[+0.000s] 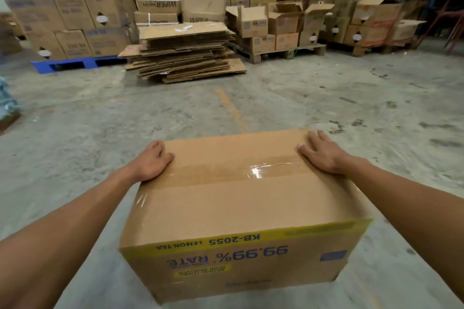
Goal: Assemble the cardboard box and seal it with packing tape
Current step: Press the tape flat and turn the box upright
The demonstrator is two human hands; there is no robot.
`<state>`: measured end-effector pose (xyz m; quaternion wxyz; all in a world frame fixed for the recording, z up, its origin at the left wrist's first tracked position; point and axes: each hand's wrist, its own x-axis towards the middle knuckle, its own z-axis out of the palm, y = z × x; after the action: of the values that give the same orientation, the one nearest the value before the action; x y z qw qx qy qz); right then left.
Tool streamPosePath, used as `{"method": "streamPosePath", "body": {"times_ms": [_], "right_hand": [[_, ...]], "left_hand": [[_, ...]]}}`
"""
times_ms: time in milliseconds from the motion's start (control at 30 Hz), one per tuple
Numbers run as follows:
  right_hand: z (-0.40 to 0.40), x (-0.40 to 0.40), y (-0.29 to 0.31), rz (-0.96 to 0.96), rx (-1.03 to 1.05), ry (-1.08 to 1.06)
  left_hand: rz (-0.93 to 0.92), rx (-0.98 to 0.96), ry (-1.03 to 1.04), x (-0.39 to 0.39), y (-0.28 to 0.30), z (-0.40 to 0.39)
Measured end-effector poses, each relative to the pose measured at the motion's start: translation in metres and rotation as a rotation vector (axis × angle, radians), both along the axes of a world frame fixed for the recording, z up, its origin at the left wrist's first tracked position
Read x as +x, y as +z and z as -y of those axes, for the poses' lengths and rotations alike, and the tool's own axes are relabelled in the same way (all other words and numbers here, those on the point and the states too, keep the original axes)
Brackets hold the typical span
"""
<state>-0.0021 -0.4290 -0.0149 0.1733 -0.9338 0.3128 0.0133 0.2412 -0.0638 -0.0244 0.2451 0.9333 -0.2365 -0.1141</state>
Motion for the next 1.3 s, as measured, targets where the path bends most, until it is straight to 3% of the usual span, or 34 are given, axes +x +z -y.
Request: {"method": "streamPosePath", "body": {"times_ms": [100, 233, 467, 600, 833, 933, 1033, 1167, 1300], "right_hand": [[0.021, 0.014, 0.0, 0.113, 0.159, 0.005], [0.039, 0.035, 0.001, 0.235, 0.488, -0.102], [0.056, 0.058, 0.012, 0.041, 0.706, -0.259], [0.04, 0.069, 0.029, 0.083, 0.656, -0.263], [0.021, 0.089, 0.074, 0.634, 0.465, -0.09], [0.01, 0.082, 0.071, 0.745, 0.462, -0.015], [0.005, 0.072, 0.041, 0.718, 0.547, -0.051], [-0.003, 0.057, -0.006, 0.611, 0.402, -0.146], [-0.004, 0.045, -0.027, 0.468, 0.336, -0.134]], "left_hand": [[0.005, -0.12, 0.093, 0.008, -0.003, 0.01], [-0.209, -0.224, 0.281, 0.016, -0.011, 0.015], [-0.273, -0.275, 0.431, 0.007, -0.008, 0.02], [-0.215, -0.244, 0.488, -0.011, 0.013, 0.016], [0.29, -0.439, 0.545, -0.028, 0.08, -0.004], [0.35, -0.486, 0.548, -0.032, 0.079, -0.015], [0.338, -0.467, 0.569, -0.033, 0.051, -0.023], [0.341, -0.274, 0.593, -0.044, -0.002, -0.027], [0.157, -0.207, 0.586, -0.042, -0.038, -0.037]]}}
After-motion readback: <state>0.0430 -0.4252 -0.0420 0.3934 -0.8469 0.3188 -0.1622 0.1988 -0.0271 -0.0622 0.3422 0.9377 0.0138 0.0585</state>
